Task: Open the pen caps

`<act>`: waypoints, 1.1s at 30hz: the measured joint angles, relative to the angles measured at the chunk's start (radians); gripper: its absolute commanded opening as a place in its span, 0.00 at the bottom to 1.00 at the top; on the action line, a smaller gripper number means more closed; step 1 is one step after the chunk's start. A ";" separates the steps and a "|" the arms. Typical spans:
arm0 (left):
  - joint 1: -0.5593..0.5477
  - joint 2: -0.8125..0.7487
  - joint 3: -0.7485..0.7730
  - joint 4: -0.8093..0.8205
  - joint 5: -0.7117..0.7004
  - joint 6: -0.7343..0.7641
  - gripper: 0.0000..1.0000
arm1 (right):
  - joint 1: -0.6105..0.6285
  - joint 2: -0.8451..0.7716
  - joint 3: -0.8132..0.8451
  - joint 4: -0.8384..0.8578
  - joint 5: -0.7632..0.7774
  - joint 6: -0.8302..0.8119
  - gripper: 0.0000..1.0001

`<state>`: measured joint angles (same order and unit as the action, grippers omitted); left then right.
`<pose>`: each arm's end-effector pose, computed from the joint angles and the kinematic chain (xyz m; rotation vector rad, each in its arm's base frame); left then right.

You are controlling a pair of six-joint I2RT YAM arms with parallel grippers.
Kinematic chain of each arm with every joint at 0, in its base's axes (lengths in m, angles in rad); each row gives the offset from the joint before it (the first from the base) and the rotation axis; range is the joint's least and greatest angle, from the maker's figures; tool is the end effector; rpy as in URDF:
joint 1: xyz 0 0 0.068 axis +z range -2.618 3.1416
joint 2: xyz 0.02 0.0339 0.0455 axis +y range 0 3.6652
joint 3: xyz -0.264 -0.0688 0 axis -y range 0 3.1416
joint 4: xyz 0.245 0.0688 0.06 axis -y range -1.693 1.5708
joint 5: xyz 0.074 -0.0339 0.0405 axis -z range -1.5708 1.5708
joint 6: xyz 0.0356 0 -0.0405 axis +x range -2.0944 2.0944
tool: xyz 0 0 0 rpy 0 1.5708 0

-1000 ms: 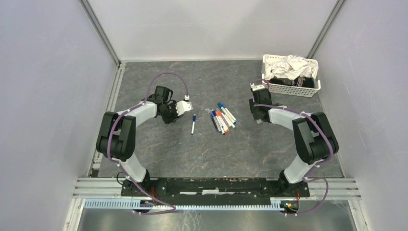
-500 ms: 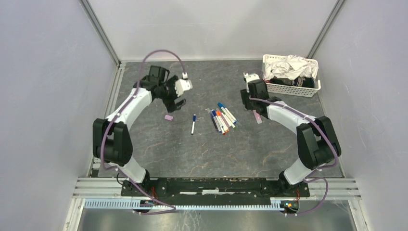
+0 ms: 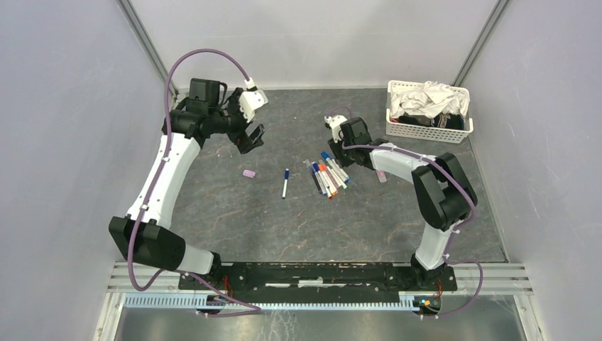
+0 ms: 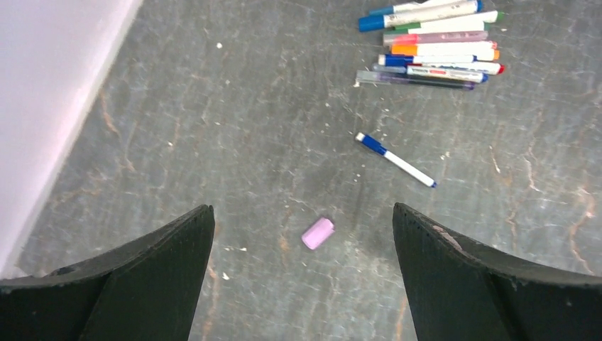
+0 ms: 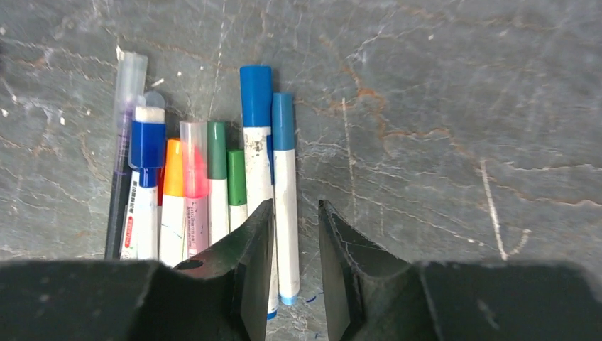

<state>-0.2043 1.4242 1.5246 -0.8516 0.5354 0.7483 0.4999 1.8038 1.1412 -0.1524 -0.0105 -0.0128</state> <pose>0.2858 -0.0778 0.3875 1.2426 1.8363 -0.3247 0.3388 0.1854 0.1872 -0.6132 2.3199 0.2419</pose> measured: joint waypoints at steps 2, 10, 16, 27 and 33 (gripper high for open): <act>0.000 0.002 0.000 -0.026 -0.001 -0.012 1.00 | 0.000 0.027 0.001 -0.002 -0.016 -0.003 0.32; 0.000 0.004 0.000 -0.113 0.000 -0.019 1.00 | 0.002 0.059 0.001 -0.006 -0.027 -0.012 0.21; 0.000 0.004 0.000 -0.164 0.020 -0.019 1.00 | 0.002 0.062 0.001 -0.006 -0.003 -0.016 0.28; 0.000 0.010 0.012 -0.210 0.038 -0.018 1.00 | 0.004 0.044 -0.084 0.081 0.049 -0.005 0.21; 0.000 0.023 0.021 -0.227 0.052 -0.015 1.00 | 0.004 0.033 -0.085 0.071 0.054 -0.001 0.00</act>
<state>-0.2043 1.4467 1.5452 -1.0786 0.5873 0.7334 0.5037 1.8370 1.0561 -0.0814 0.0437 -0.0135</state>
